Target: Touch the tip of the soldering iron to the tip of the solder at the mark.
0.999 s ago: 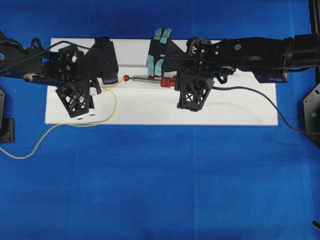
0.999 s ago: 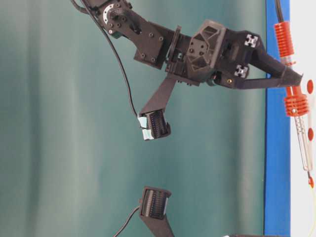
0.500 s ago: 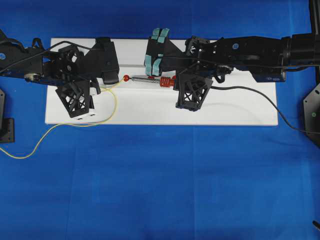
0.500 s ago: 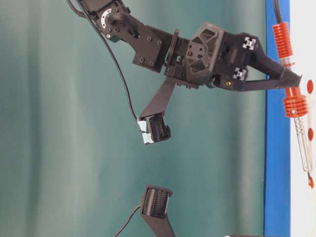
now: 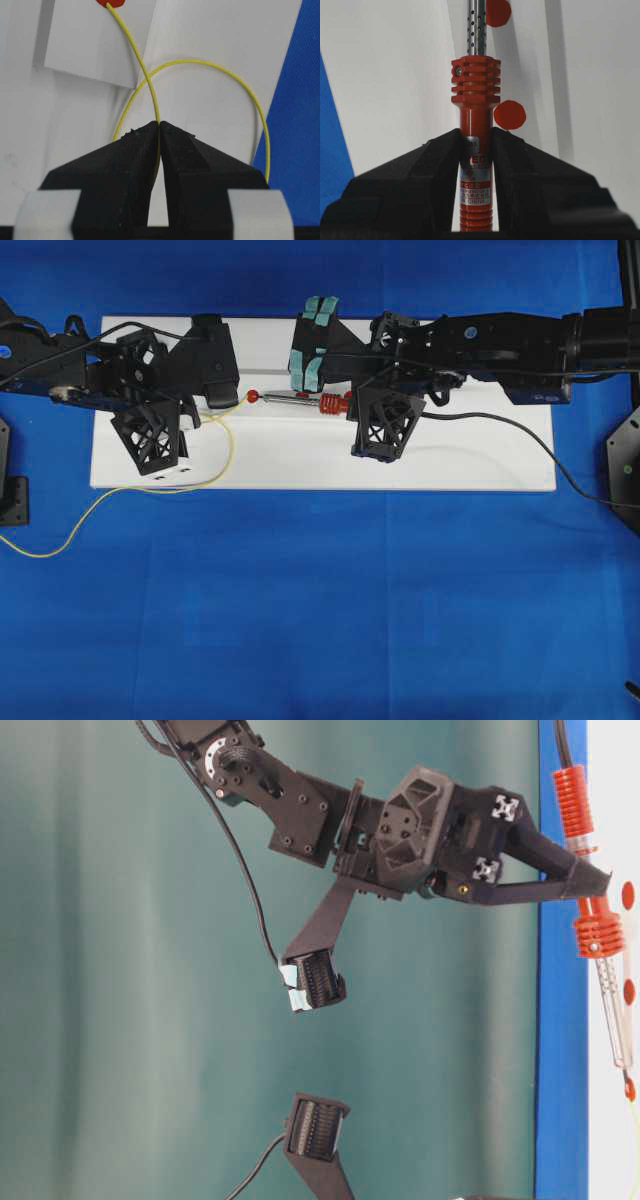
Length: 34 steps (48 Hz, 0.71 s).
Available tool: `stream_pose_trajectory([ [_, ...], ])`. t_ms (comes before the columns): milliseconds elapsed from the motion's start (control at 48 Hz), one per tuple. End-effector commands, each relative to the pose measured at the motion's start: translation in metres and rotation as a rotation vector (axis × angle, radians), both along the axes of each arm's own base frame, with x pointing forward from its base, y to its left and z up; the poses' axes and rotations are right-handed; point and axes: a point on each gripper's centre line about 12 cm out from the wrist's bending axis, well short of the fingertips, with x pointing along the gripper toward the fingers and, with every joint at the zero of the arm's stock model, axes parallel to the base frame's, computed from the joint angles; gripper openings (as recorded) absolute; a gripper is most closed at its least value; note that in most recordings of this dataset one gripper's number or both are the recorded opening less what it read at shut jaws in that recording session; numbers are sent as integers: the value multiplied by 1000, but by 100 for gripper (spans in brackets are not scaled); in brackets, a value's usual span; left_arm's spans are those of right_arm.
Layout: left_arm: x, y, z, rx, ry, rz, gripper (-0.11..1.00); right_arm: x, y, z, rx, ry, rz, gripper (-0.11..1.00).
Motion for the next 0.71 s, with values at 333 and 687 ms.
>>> stream_pose_trajectory([
  [333, 11, 2, 10, 7, -22, -5, 2, 6, -2, 13, -7, -39, -2, 7],
  [687, 11, 2, 10, 2, -9, -1, 2, 6, -2, 13, -9, -41, -1, 7],
])
